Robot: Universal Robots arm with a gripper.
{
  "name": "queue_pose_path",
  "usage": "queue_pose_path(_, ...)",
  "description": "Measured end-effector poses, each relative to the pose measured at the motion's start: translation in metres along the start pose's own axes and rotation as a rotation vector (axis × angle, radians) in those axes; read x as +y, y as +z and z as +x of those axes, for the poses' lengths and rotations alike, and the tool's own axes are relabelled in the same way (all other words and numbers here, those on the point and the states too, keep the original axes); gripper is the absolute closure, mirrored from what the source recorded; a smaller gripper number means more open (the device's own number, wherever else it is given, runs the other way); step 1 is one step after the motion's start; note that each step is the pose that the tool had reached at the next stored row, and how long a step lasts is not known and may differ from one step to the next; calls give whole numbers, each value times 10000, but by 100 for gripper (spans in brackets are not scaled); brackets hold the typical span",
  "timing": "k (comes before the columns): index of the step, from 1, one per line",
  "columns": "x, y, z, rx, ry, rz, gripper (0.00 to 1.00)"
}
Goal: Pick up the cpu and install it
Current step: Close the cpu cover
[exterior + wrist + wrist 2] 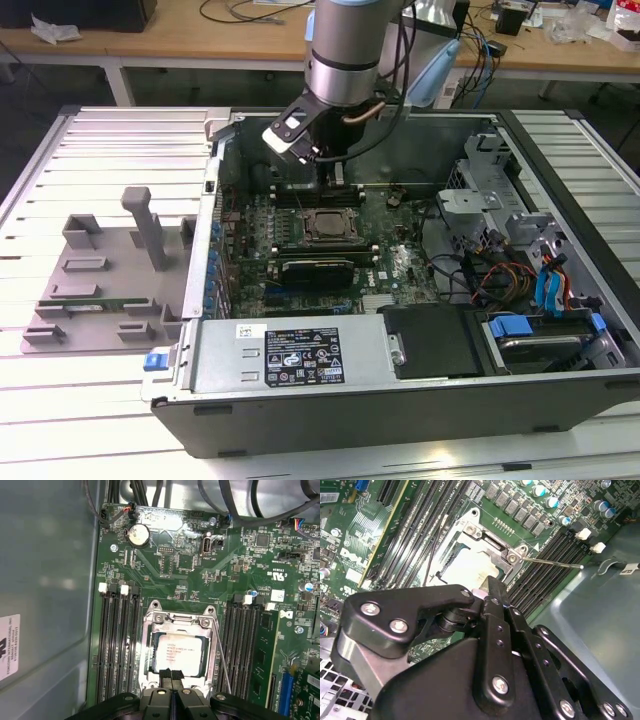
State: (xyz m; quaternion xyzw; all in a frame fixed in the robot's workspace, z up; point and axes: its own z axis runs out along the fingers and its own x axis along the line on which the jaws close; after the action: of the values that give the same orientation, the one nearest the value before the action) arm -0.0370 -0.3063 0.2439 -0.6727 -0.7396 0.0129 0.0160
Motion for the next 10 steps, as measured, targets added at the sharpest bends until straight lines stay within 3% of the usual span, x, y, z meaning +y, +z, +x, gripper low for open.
queue_pose_path(10,-5,-135,1,-2,0,0,89)
